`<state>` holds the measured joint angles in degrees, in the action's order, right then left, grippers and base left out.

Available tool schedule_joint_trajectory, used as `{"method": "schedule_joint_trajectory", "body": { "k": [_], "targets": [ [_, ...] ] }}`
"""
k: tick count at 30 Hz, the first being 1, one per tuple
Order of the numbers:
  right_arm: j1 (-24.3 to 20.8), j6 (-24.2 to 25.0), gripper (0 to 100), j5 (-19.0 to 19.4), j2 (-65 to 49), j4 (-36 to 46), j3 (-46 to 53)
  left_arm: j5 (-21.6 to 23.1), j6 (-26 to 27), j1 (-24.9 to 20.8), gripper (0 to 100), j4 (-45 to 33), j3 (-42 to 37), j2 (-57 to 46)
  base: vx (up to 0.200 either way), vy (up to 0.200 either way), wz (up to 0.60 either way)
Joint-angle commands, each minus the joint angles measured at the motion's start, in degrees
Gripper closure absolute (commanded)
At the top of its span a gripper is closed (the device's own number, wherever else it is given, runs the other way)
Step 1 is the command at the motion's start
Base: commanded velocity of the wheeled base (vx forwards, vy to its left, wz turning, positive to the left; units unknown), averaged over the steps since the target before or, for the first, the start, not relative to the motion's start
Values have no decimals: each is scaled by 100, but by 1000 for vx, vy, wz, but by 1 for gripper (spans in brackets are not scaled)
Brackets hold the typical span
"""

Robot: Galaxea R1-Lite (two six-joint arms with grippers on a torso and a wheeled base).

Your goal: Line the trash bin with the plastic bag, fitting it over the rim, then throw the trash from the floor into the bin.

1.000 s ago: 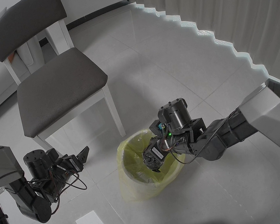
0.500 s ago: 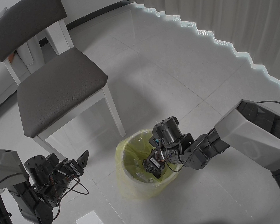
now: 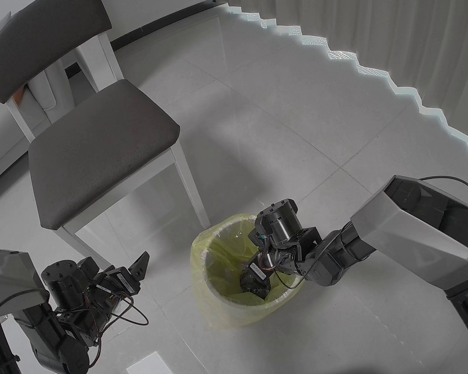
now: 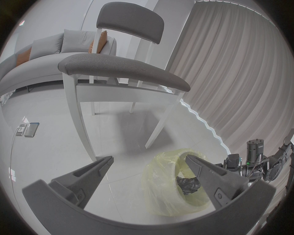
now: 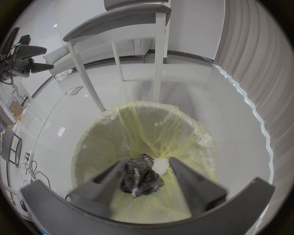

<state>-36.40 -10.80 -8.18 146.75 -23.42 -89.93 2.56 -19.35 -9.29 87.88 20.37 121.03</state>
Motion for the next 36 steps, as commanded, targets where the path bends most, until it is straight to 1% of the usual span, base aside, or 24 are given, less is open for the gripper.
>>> {"method": "schedule_joint_trajectory", "body": {
  "k": [1,9,11,18,27,36],
  "targets": [
    [10,-10,0,-8,-6,-40,19,-1,1,6,0,27,-24,0,0,0,0],
    [72,-10,0,-26,-393,-40,204,-19,1,-12,0,159,-51,299,0,0,0],
    [151,-10,0,-26,-656,-40,345,-19,10,-20,0,177,37,553,0,0,0],
    [318,-1,0,-43,-1070,-5,591,-27,10,-29,0,212,274,923,0,0,0],
    [669,-10,0,-78,-982,-5,547,-27,10,-20,0,212,310,993,0,0,0],
    [1206,-71,0,-78,-595,-5,107,-27,19,50,0,212,99,782,0,0,0]
  ]
}}
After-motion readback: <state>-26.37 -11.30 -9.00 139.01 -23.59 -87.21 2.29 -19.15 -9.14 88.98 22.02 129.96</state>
